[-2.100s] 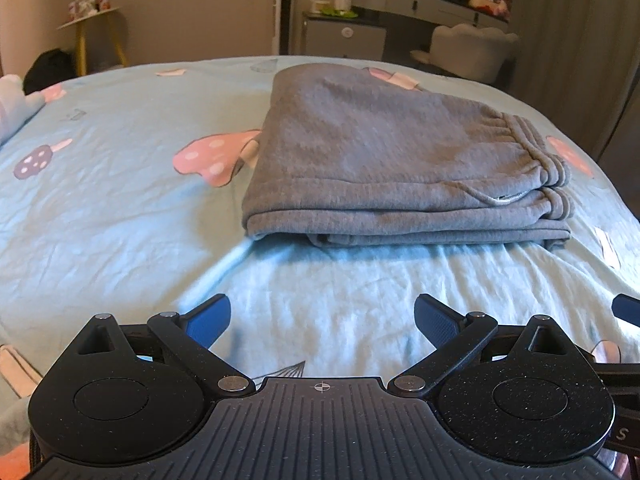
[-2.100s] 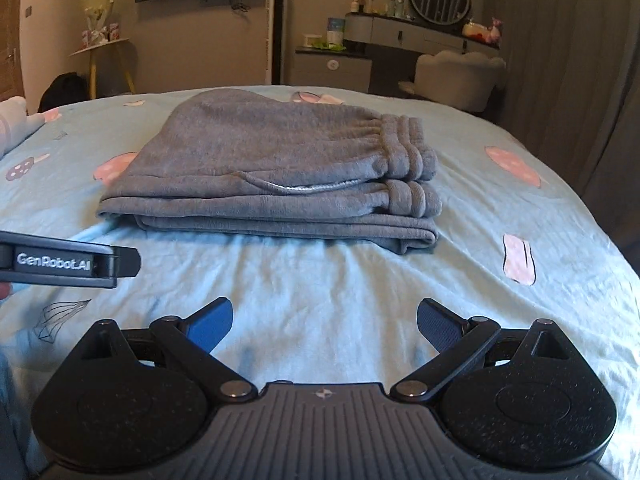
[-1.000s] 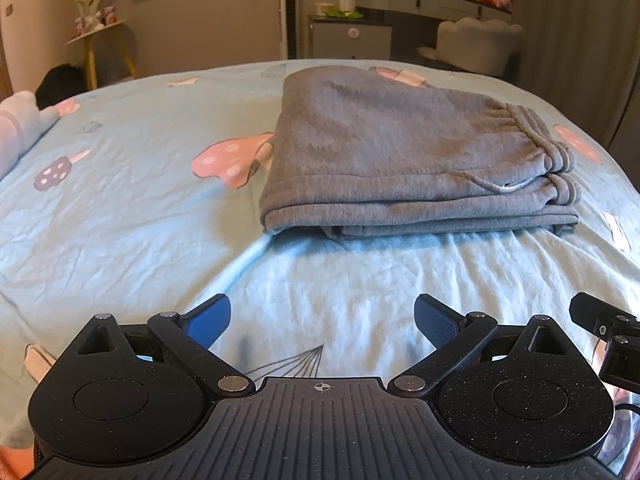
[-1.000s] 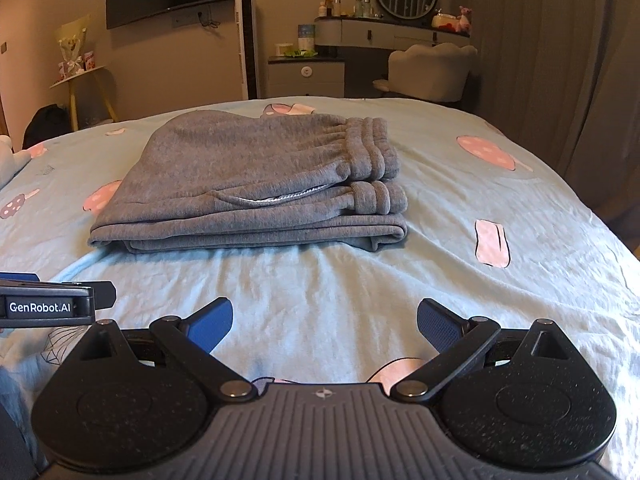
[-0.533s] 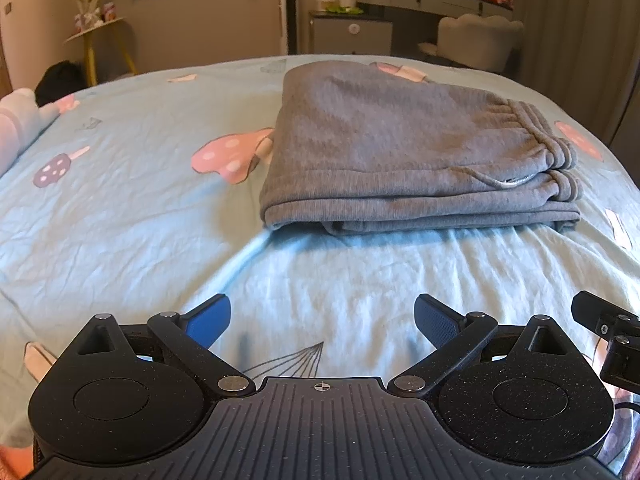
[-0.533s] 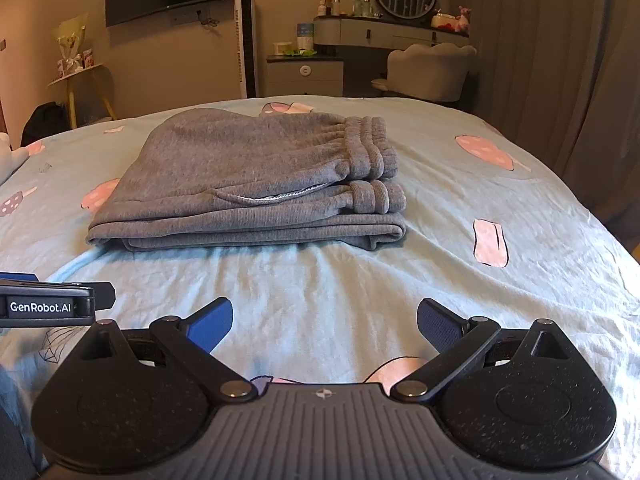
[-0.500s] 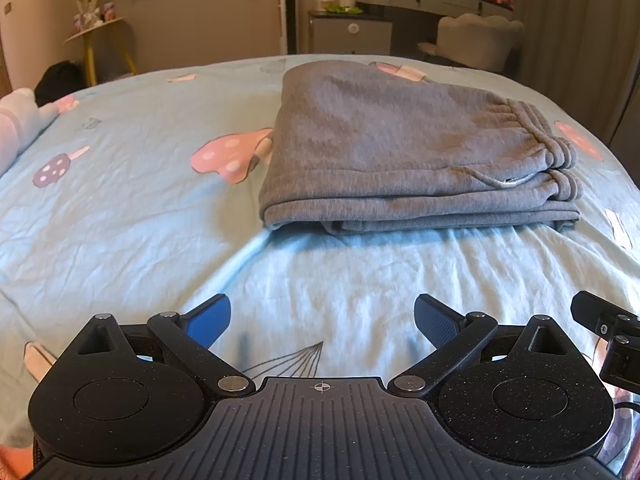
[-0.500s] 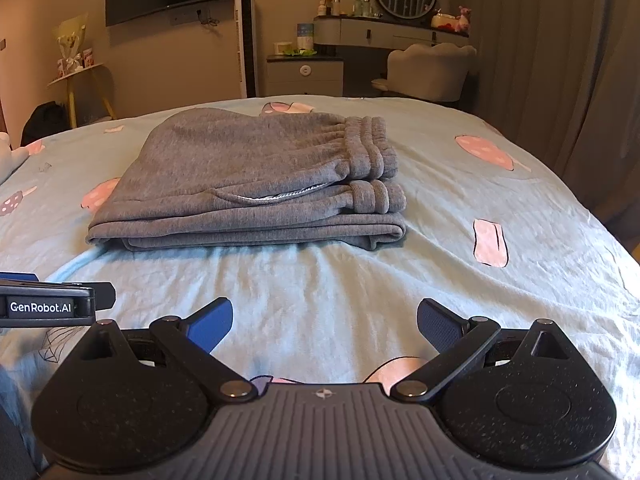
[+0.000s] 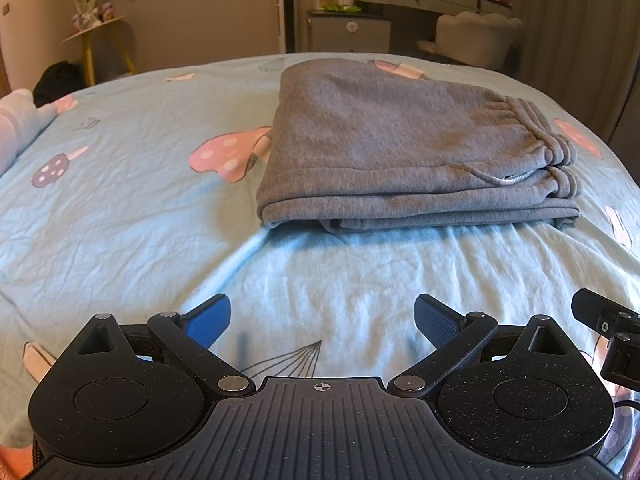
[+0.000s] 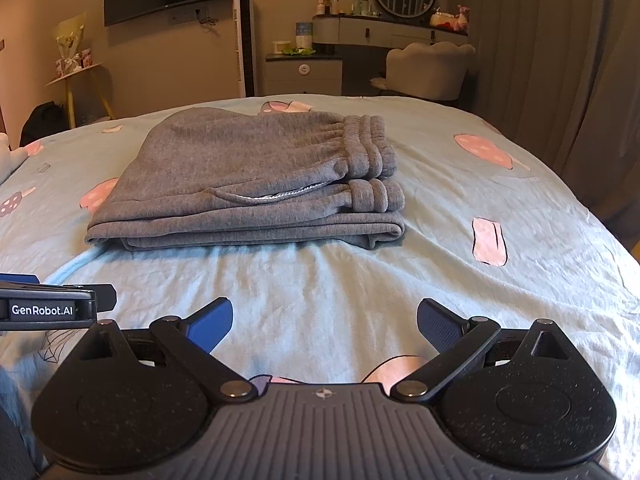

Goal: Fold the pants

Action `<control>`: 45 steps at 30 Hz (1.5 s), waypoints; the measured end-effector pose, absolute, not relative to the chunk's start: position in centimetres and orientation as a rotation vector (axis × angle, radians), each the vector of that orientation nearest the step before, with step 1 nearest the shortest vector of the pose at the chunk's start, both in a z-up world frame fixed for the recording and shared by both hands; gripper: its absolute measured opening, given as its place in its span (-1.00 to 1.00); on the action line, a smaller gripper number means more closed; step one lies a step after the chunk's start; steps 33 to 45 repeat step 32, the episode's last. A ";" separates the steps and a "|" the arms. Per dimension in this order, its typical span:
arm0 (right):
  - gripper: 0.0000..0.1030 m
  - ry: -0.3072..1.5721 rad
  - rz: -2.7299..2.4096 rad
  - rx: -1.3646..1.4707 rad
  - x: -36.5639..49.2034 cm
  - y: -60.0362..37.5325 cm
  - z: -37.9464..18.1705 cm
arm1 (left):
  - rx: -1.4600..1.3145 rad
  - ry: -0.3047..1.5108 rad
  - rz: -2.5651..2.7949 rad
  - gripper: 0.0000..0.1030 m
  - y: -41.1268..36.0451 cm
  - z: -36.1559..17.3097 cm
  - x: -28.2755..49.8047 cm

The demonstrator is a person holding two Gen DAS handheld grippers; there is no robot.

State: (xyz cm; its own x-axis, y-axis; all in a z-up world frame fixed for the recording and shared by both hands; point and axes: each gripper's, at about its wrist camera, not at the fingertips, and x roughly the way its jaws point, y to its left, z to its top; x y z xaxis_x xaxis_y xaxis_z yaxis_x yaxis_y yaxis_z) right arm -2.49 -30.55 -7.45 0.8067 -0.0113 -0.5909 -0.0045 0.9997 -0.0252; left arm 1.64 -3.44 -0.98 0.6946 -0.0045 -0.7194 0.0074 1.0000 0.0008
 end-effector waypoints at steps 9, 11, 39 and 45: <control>0.92 0.628 -0.001 -0.031 -2.5 -30.5 -7.4 | 0.002 0.809 -0.009 0.96 -3.4 -1.1 1.7; 0.92 0.628 0.001 -0.033 -2.6 -30.5 -7.4 | 0.002 0.809 -0.009 0.96 -3.4 -1.1 1.7; 0.92 0.634 -0.001 -0.038 -2.5 -30.6 -7.3 | -0.010 0.798 -0.008 0.96 -3.2 -1.0 1.7; 0.92 0.634 -0.001 -0.038 -2.5 -30.6 -7.3 | -0.010 0.798 -0.008 0.96 -3.2 -1.0 1.7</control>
